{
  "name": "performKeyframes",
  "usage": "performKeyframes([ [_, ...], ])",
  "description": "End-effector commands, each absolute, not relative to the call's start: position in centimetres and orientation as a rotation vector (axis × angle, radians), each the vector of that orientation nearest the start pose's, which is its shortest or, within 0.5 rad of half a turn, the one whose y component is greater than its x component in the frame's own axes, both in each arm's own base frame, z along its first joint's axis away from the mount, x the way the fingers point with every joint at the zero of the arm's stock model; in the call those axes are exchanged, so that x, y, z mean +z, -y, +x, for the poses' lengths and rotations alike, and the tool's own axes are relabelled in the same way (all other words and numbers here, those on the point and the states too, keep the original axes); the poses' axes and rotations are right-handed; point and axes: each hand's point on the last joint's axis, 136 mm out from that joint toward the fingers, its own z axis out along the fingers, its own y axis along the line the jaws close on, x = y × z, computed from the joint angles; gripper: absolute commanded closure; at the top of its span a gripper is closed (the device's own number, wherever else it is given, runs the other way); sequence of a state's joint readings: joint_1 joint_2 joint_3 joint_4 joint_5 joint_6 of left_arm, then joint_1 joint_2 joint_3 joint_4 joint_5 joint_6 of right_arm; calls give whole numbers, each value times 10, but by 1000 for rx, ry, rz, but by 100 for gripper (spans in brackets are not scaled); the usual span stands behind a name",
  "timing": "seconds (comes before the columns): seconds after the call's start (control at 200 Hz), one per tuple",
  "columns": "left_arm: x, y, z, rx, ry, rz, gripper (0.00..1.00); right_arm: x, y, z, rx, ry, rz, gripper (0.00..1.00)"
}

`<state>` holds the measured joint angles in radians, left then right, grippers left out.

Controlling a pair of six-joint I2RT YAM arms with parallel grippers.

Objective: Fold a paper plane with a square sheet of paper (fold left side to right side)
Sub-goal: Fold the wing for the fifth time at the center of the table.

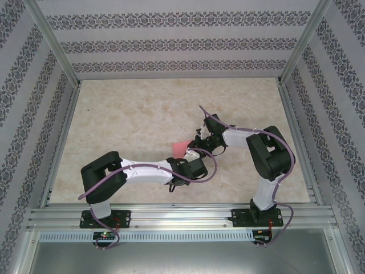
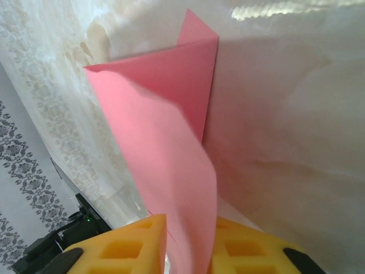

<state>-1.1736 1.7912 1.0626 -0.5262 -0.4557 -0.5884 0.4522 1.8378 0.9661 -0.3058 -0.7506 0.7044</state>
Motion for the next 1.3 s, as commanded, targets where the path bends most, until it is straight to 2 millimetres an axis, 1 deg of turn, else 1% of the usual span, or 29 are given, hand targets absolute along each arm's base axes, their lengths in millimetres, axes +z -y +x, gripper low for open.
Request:
performKeyframes([
  [0.0,45,314,214,-9,-2506,603,92,62,-261,297,1274,-2842,94,71],
  [0.085,46,313,215,-52,-2513,576,93,76,-251,304,1261,-2780,101,66],
  [0.2,51,313,216,-165,-2515,521,93,86,-235,307,1230,-2724,119,62],
  [0.27,53,311,217,-238,-2517,478,93,86,-228,307,1213,-2710,125,61],
  [0.37,57,308,218,-351,-2508,418,93,82,-225,303,1211,-2704,124,61],
  [0.49,62,308,220,-553,-2489,324,93,80,-230,300,1260,-2675,94,61],
  [0.545,62,307,221,-649,-2484,283,93,79,-231,298,1273,-2663,75,61],
  [0.629,60,304,221,-743,-2480,227,93,78,-233,295,1277,-2655,45,61],
  [0.859,57,303,224,-839,-2474,154,93,71,-243,282,1283,-2673,-10,61],
  [1.004,57,301,226,-914,-2466,95,93,64,-254,274,1279,-2686,-38,62],
  [1.294,48,303,230,-969,-2480,11,94,52,-278,265,1295,-2704,-88,62],
])
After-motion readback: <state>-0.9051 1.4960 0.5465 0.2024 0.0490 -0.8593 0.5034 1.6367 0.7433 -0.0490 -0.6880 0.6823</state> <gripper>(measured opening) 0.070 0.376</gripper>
